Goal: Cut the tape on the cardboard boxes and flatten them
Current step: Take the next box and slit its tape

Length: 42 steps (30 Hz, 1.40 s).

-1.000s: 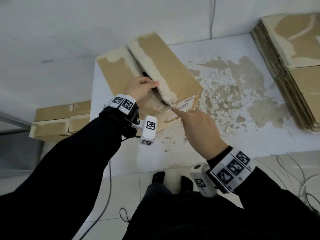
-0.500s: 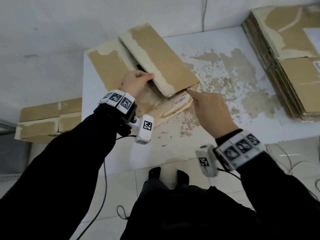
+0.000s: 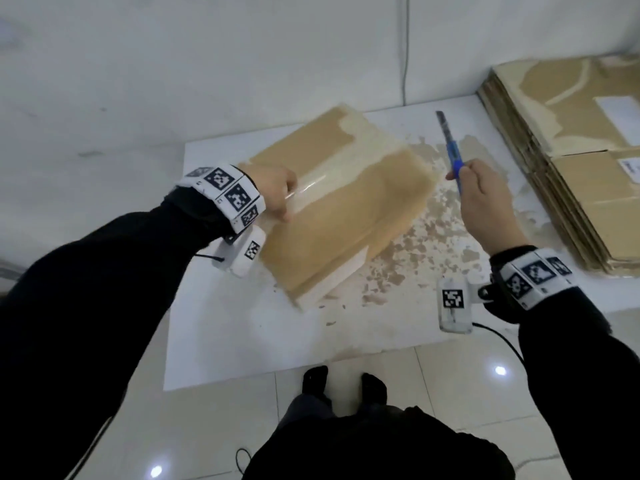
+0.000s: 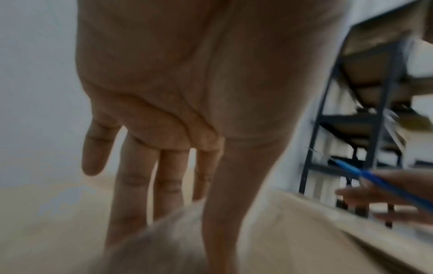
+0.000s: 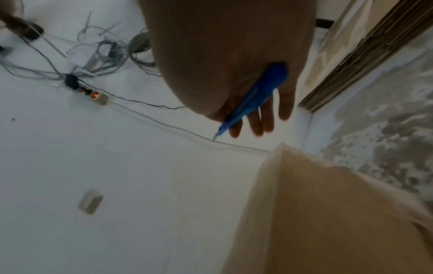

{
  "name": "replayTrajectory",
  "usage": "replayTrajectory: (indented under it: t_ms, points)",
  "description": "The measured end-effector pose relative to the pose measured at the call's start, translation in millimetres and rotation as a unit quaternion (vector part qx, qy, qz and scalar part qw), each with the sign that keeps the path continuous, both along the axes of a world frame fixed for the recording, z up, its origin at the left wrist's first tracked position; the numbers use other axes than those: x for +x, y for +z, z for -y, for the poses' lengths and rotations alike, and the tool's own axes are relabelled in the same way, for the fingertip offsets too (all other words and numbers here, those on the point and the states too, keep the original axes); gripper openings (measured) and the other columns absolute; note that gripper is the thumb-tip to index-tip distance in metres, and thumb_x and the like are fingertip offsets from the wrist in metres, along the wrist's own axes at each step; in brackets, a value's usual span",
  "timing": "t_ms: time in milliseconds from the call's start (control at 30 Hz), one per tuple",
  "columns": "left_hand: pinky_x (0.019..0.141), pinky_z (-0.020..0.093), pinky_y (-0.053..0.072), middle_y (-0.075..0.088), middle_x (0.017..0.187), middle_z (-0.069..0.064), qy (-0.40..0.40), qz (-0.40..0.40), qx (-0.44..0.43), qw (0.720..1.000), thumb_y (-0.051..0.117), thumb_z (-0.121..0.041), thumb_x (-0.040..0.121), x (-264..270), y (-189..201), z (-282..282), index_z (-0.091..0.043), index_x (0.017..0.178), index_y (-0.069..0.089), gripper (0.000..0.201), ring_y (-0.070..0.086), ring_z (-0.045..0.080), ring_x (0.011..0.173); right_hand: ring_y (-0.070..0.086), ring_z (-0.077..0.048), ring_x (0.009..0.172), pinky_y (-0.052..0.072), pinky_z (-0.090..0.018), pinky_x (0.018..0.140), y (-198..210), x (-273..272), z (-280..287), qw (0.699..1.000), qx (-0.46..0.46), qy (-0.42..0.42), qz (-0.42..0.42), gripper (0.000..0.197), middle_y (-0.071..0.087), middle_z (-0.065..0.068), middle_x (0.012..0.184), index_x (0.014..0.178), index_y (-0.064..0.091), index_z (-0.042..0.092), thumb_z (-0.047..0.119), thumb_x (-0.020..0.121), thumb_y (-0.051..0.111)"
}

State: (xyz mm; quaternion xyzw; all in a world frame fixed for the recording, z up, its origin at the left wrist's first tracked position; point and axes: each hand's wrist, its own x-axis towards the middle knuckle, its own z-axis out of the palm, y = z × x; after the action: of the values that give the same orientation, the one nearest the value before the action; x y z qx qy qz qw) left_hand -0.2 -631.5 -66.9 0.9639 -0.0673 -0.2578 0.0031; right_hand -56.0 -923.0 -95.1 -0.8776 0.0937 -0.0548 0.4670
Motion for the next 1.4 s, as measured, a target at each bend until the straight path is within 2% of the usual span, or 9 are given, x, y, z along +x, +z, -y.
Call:
replayTrajectory:
  t_ms: [100,233,400,567,667,800,1067,1233,1400]
  points:
    - [0.111,0.045,0.015,0.055,0.092,-0.001,-0.062,0.092,0.124,0.986,0.055,-0.011,0.09,7.3,7.6,-4.6,-0.022,0.115,0.053,0.027,0.055,0.024,0.107,0.046,-0.016,0.058,0.043,-0.022,0.055,-12.2,-0.1,-8.0,0.992,0.096,-0.027,-0.081,0.029,0.051,-0.006,0.08,0.088,0.052,0.01,0.017,0.102,0.028]
    - [0.117,0.051,0.002,0.06,0.111,0.012,-0.062,0.18,0.185,0.964,0.036,-0.009,0.092,2.9,-19.7,-11.3,-0.013,0.126,0.05,0.036,0.053,0.03,0.112,0.065,-0.015,0.085,0.053,-0.039,0.084,-31.0,-33.4,-40.4,0.903,0.39,-0.022,-0.176,0.03,0.064,-0.003,0.097,0.083,0.05,0.014,0.022,0.104,0.03]
    - [0.116,0.052,0.007,0.032,0.151,0.014,0.014,0.206,-0.032,0.978,0.029,-0.028,0.1,-27.3,-65.9,13.3,-0.016,0.146,0.032,0.048,0.022,0.036,0.141,0.066,-0.024,0.096,0.06,-0.033,0.071,-36.4,-57.2,-51.5,0.844,0.489,0.002,-0.22,0.025,0.065,-0.012,0.108,0.107,0.049,0.008,0.022,0.105,0.029]
    - [0.109,0.049,0.023,0.053,0.124,0.01,-0.004,0.315,-0.174,0.933,0.031,-0.047,0.087,-47.9,-85.2,37.0,-0.011,0.126,0.056,0.058,0.045,0.028,0.12,0.051,-0.013,0.053,0.042,-0.027,0.051,-42.9,-30.5,-19.1,0.984,0.02,0.143,-0.102,0.022,0.059,0.002,0.076,0.098,0.058,0.017,0.019,0.102,0.036]
    - [0.103,0.047,0.026,0.053,0.108,0.007,0.001,0.353,-0.165,0.921,0.036,-0.052,0.085,-42.9,-85.1,39.1,-0.013,0.113,0.06,0.054,0.046,0.027,0.106,0.046,-0.004,0.046,0.036,-0.014,0.043,-38.9,-7.7,0.3,0.97,-0.078,0.223,-0.049,0.029,0.062,0.002,0.072,0.12,0.054,0.034,0.017,0.1,0.04]
    - [0.103,0.048,0.026,0.052,0.101,0.007,0.008,0.402,-0.175,0.899,0.041,-0.049,0.088,-37.8,-85.6,43.6,-0.011,0.1,0.058,0.044,0.047,0.028,0.102,0.044,-0.003,0.043,0.033,-0.011,0.041,-31.4,11.6,7.2,0.949,-0.129,0.285,-0.038,0.034,0.063,-0.004,0.071,0.127,0.058,0.027,0.015,0.1,0.041]
    - [0.102,0.045,0.023,0.052,0.101,0.01,0.028,0.501,-0.194,0.843,0.044,-0.045,0.091,-36.2,-80.7,45.4,-0.011,0.098,0.057,0.037,0.041,0.023,0.102,0.045,-0.007,0.043,0.037,-0.016,0.043,-10.0,7.9,40.1,0.851,-0.07,0.467,-0.23,0.033,0.064,0.001,0.07,0.12,0.061,0.038,0.018,0.098,0.047]
    - [0.094,0.042,0.023,0.052,0.103,0.006,0.008,0.387,-0.118,0.915,0.032,-0.052,0.09,-37.8,-79.0,43.9,-0.014,0.101,0.056,0.047,0.043,0.024,0.102,0.061,-0.009,0.054,0.046,-0.017,0.047,-15.2,-5.8,69.3,0.968,-0.079,0.234,-0.045,0.026,0.068,0.003,0.081,0.117,0.06,0.032,0.019,0.096,0.052]
    - [0.105,0.047,0.017,0.053,0.114,0.006,0.021,0.271,-0.017,0.962,0.03,-0.042,0.097,-32.9,-62.7,52.5,-0.017,0.111,0.062,0.043,0.046,0.024,0.112,0.056,-0.006,0.071,0.04,-0.016,0.06,-30.6,-6.9,36.9,0.939,-0.146,0.312,0.014,0.029,0.065,0.008,0.091,0.12,0.063,0.03,0.02,0.094,0.056]
